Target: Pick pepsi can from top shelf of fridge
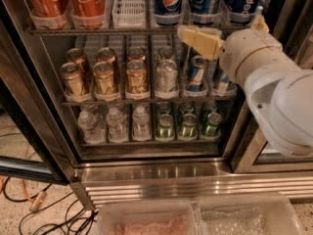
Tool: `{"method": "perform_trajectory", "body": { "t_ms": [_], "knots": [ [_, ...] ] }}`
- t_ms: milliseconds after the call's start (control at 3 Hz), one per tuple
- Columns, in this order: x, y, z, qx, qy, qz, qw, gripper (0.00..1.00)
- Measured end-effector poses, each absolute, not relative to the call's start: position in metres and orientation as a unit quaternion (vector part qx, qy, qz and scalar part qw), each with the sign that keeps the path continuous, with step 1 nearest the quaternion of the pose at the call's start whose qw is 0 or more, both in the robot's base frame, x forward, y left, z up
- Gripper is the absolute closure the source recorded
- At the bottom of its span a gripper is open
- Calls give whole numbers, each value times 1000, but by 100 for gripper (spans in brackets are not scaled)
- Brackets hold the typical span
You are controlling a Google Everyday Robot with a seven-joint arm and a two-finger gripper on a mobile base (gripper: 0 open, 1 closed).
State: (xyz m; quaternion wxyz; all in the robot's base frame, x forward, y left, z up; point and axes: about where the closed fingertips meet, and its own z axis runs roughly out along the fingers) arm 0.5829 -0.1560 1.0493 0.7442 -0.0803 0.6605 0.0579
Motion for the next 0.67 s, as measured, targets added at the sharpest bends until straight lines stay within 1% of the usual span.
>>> {"method": "perform_trajectory", "body": {
  "t_ms": [667],
  "knots": [
    [587, -153, 1045, -64, 628, 31, 775, 2]
  ]
}}
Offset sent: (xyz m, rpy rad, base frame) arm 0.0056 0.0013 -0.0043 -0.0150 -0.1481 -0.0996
